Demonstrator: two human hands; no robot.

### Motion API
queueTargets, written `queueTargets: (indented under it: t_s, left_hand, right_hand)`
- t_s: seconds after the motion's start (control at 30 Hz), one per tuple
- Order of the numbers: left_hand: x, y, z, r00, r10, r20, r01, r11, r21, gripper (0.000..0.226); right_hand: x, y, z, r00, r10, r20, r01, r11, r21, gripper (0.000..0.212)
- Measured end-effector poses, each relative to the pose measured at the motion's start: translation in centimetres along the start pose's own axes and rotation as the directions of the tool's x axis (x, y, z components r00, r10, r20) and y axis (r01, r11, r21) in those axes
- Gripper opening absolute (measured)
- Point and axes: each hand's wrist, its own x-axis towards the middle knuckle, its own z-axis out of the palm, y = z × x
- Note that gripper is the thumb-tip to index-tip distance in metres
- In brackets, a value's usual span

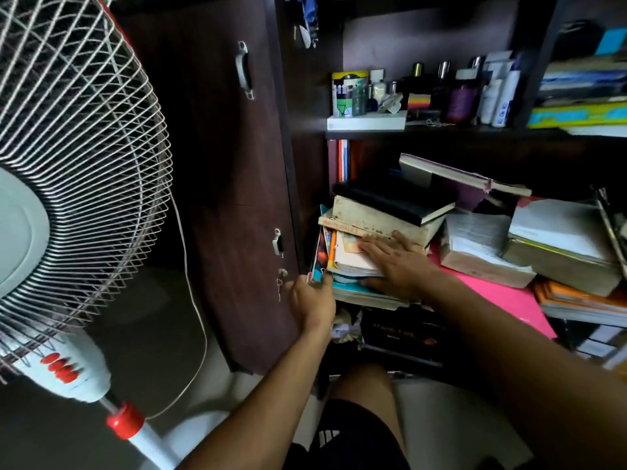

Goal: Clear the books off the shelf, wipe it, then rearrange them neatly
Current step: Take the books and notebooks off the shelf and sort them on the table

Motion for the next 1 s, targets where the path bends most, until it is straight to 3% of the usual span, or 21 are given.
queueTargets:
  t_s: [0.13,0.27,0.4,0.5,0.53,0.6,0.63,0.7,0.77,0.83,0.9,1.0]
  left_hand:
    - [-0.8,2.2,-0.3,0.971,0.231,-0.067,-0.221,0.967,0.129,0.032]
    - [-0.9,2.8,-0.8,0.95,0.3,-0.082,-0.295,0.953,0.073,0.032]
    - [-1.1,2.3,-2.5,0.91,0.379,-0.168,-0.381,0.924,0.016,0.028]
    - [-1.3,1.6,-3.0,0.941,0.295,-0.163,-0.313,0.944,-0.101,0.029]
    - [-1.3,1.1,-2.8,0.969,0.228,-0.099,-0.243,0.952,-0.184,0.036]
    - [-1.2,0.0,-2.6,0.993,0.085,0.083,-0.053,0.94,-0.337,0.074]
    - [-1.0,-0.9,-2.3,0.991,0.045,0.128,0.0,0.943,-0.332,0.094]
    - [-0.9,-2.8,-2.6,0.989,0.078,0.123,-0.055,0.983,-0.175,0.108]
    - [-1.5,-3.1,-3.8,0.982,0.145,0.124,-0.142,0.989,-0.034,0.096]
    - [-2.3,-3.3,-4.5,0.944,0.19,0.27,-0.146,0.973,-0.178,0.063]
    - [-3.5,-3.5,-4.7,0.903,0.235,0.358,-0.146,0.955,-0.26,0.043]
    - [-4.5,-4.2,-5.4,0.873,0.316,0.371,-0.192,0.923,-0.334,0.042]
  right_hand:
    - [-0.1,-0.9,0.5,0.993,0.054,-0.102,-0.037,0.985,0.166,0.088]
    - [0.4,-0.4,0.8,0.992,0.077,-0.099,-0.059,0.984,0.17,0.093]
    - [1.9,-0.6,0.4,0.989,0.109,-0.103,-0.092,0.983,0.156,0.081]
    - [2.4,-0.7,0.3,0.988,0.135,-0.072,-0.123,0.981,0.151,0.082]
    - [2.4,-1.0,0.3,0.987,0.152,-0.061,-0.142,0.979,0.146,0.082]
    - [1.8,-2.1,0.0,0.976,0.211,-0.053,-0.2,0.965,0.172,0.08]
    - [1.1,-2.8,-0.2,0.969,0.236,-0.067,-0.217,0.952,0.216,0.081]
    - [-1.3,-4.5,-0.5,0.972,0.2,-0.126,-0.154,0.941,0.303,0.085]
    - [-3.9,-6.2,-0.1,0.978,0.074,-0.196,-0.011,0.952,0.305,0.089]
    - [-5.9,-8.0,0.7,0.977,0.006,-0.213,0.041,0.976,0.214,0.094]
    - [-6.3,-9.5,1.6,0.985,0.03,-0.17,-0.013,0.995,0.104,0.096]
    - [-5.2,-10.6,1.8,0.979,0.137,-0.153,-0.129,0.99,0.059,0.09]
